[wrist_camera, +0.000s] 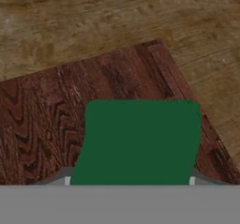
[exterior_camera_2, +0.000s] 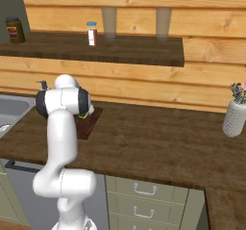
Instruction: Pick up the sponge from the counter and clean the cutting board by briefly scrubbing or pressing down on the cutting board. Once finished, release the sponge.
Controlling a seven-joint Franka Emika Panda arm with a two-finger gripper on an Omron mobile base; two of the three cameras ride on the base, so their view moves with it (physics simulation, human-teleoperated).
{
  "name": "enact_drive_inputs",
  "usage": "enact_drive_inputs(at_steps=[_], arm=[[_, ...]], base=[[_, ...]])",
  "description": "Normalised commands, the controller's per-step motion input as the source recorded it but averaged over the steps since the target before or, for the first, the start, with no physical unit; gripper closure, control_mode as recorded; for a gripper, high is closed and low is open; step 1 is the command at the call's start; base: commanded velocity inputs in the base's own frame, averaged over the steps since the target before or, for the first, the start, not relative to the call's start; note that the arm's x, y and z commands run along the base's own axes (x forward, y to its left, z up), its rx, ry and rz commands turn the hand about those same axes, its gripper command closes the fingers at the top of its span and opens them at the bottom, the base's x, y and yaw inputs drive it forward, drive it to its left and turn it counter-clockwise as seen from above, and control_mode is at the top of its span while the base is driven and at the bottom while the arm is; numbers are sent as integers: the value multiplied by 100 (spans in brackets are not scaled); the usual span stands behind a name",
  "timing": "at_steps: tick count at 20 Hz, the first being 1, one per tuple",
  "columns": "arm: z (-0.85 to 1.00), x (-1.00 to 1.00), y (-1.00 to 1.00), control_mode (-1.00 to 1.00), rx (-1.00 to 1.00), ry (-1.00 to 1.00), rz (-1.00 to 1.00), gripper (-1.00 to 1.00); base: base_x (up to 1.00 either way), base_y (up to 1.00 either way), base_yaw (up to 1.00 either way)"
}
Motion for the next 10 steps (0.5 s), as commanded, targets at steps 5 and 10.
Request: enact_drive_inputs(at_steps=[5,10], arm=[[-28,-92,0,-100,0,0,0,100],[-22,-100,0,-100,0,0,0,100]], base=[[0,0,0],[0,0,0]])
